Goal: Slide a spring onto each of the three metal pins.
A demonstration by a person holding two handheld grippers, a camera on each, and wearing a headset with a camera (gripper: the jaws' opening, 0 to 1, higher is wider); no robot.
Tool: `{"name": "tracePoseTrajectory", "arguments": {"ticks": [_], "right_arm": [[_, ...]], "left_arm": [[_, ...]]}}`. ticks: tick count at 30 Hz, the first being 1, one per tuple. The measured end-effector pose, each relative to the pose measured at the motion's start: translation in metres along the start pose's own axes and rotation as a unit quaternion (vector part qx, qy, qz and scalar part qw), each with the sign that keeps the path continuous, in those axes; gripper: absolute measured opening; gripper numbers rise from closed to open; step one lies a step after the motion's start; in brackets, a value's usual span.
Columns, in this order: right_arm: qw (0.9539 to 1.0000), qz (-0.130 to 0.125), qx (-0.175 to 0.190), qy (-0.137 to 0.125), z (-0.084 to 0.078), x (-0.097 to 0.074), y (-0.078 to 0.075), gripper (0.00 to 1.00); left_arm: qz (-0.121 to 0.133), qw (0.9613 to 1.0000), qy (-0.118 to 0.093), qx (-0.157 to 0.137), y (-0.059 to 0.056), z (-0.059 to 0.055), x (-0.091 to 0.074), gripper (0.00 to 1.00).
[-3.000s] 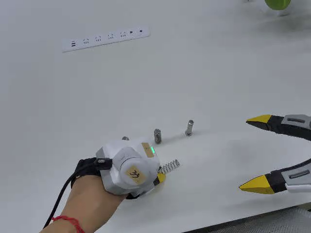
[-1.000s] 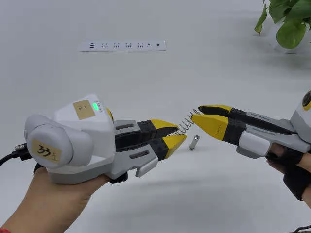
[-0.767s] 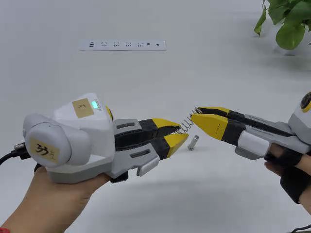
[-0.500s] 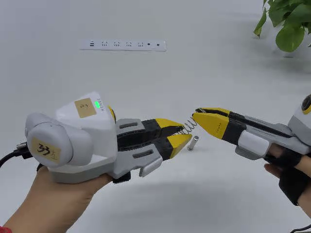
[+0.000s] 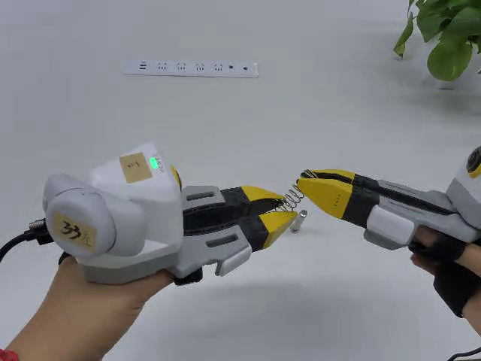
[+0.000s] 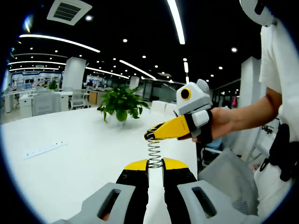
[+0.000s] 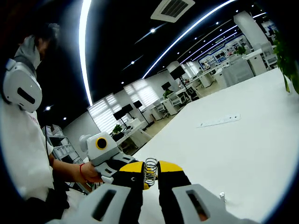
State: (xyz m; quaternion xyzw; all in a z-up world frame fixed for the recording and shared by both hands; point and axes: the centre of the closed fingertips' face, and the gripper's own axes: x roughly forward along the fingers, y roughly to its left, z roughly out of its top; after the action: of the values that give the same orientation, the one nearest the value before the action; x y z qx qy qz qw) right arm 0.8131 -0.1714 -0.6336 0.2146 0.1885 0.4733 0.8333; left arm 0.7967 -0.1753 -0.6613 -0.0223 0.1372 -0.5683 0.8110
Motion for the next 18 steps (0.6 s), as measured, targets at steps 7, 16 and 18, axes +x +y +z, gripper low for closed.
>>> {"name": "tracePoseTrajectory", "arguments": {"ticks": [7,16,18], "right_arm": [[0.9995,-0.002,-0.026,0.018,-0.0025,0.0009,0.0021,0.12],[0.9968,-0.002,-0.067,0.045,-0.0046,0.0001,0.0044,0.12],[0.9960,-0.001,-0.074,0.050,-0.0047,0.0005,0.0055,0.12]], "left_arm": [[-0.005,0.9999,0.009,0.005,-0.0018,-0.0029,0.0012,0.11],[-0.010,0.9998,0.016,0.004,-0.0030,-0.0052,0.0034,0.11],[-0.012,0.9998,0.017,0.005,-0.0033,-0.0056,0.0035,0.11]]}}
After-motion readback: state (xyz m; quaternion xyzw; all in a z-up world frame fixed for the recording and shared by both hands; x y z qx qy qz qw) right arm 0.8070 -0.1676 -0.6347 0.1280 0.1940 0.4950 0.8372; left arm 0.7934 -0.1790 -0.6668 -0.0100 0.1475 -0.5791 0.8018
